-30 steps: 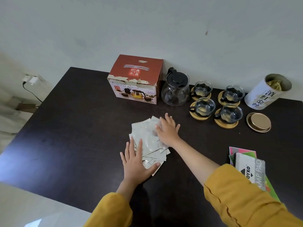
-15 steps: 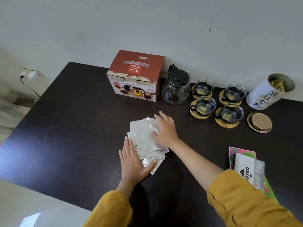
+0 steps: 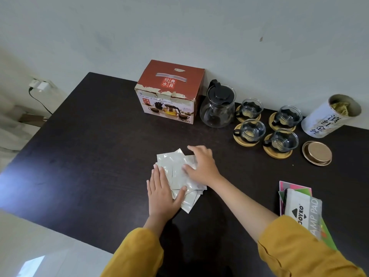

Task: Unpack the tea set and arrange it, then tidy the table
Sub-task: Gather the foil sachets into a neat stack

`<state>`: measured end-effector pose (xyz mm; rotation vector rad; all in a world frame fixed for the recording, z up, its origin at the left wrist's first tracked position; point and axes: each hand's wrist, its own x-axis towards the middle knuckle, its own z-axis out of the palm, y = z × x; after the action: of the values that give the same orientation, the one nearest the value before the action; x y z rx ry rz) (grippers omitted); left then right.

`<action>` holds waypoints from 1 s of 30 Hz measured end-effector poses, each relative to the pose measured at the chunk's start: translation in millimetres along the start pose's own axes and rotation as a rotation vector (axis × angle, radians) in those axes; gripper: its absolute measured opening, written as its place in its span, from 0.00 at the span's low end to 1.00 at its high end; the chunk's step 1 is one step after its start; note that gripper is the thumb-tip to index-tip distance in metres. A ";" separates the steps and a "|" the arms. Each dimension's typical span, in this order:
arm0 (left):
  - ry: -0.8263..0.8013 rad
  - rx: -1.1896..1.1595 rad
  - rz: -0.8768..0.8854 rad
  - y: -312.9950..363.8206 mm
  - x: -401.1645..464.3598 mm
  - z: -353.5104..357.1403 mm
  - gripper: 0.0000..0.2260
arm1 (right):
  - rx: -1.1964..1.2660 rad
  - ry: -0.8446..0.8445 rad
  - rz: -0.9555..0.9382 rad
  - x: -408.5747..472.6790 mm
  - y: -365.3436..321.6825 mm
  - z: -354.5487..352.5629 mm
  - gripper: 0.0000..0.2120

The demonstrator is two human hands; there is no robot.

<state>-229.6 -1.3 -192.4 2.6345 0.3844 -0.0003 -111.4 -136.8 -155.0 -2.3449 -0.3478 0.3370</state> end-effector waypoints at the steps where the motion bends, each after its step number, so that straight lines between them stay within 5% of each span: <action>1: 0.015 -0.032 0.001 0.7 0.2 -0.8 0.44 | -0.004 0.081 0.038 -5.3 3.9 -0.7 0.31; 4: 0.098 -0.228 -0.069 5.1 3.2 -7.7 0.42 | -0.039 0.251 0.190 -31.0 15.8 3.7 0.32; 7: 0.127 -0.337 -0.163 7.5 13.3 -14.8 0.41 | -0.090 0.235 0.304 -58.4 18.7 20.4 0.32; 17: 0.052 -0.508 -0.204 6.9 21.1 -26.3 0.26 | -0.058 0.252 0.223 -62.9 -10.5 61.3 0.36; 20: 0.002 -0.466 -0.200 2.0 20.5 -29.5 0.29 | -0.008 0.223 0.237 -64.0 -9.7 55.1 0.33; 24: -0.105 -0.280 -0.275 7.0 25.8 -34.3 0.41 | -0.131 0.153 0.389 -71.8 -4.7 47.3 0.44; 30: -0.291 -0.238 -0.336 24.7 36.4 -44.2 0.15 | -0.080 0.141 0.330 -72.4 0.4 45.4 0.39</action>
<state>-190.9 7.8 -144.4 2.2645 0.6725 -0.4157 -193.9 -133.3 -176.9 -2.4882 0.0972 0.3156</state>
